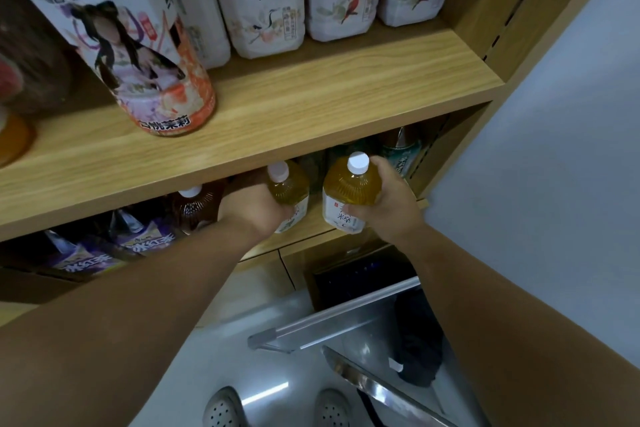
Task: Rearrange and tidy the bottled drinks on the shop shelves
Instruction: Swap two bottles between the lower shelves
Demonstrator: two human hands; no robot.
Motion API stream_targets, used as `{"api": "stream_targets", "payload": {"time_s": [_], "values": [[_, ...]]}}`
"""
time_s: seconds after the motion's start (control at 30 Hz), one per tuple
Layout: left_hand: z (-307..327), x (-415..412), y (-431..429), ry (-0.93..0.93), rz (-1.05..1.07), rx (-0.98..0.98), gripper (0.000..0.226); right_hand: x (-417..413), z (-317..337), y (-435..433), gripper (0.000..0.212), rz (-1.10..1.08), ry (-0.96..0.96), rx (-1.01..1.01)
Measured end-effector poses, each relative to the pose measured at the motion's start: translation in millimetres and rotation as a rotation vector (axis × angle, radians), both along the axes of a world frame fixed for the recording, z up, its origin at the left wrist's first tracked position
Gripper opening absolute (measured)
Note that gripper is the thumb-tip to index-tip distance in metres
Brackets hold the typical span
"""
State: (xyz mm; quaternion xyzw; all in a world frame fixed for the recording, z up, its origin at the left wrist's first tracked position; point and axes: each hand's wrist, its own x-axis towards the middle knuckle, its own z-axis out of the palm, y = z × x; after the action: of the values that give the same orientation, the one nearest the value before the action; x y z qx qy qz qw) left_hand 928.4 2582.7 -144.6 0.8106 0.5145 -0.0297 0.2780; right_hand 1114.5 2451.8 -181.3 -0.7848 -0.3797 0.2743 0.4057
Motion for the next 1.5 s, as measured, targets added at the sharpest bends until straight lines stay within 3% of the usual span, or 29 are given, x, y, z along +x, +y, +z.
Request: {"api": "stream_targets", "payload": {"time_s": [0.2,0.33,0.6,0.73,1.03,1.13,1.3,1.4,1.5], "values": [[12.4,-25.2,-23.0,-0.157,0.189,-0.020,0.031,-9.7,9.7,-38.9,0.073,-0.138,0.228,0.034],[37.8,-50.4,-51.9,-0.209,0.148,-0.037,0.044,-14.3,39.7,-65.5,0.079,-0.139,0.283,0.017],[131.5,-82.3,-86.8,-0.285,0.111,-0.004,0.060,-24.1,130.0,-102.1,0.087,0.053,0.215,0.017],[185.5,-97.7,-94.4,-0.335,0.123,0.027,0.056,-25.6,180.5,-106.1,0.089,0.129,0.170,0.037],[254.8,-122.6,-83.6,-0.492,0.223,0.096,0.063,-20.0,299.4,-34.8,0.090,0.292,0.033,0.122],[264.3,-124.2,-70.8,-0.485,0.255,0.150,0.066,-18.8,307.3,2.6,0.097,0.307,0.013,0.119],[264.3,-132.4,-46.8,-0.540,0.365,0.122,0.075,-19.1,299.2,45.6,0.083,0.284,0.030,0.108],[260.4,-138.3,-41.3,-0.546,0.395,0.092,0.071,-14.7,294.8,57.3,0.086,0.281,0.042,0.085],[256.2,-143.3,-41.9,-0.509,0.386,0.102,0.082,-10.1,296.2,58.3,0.077,0.291,-0.004,0.057]]}}
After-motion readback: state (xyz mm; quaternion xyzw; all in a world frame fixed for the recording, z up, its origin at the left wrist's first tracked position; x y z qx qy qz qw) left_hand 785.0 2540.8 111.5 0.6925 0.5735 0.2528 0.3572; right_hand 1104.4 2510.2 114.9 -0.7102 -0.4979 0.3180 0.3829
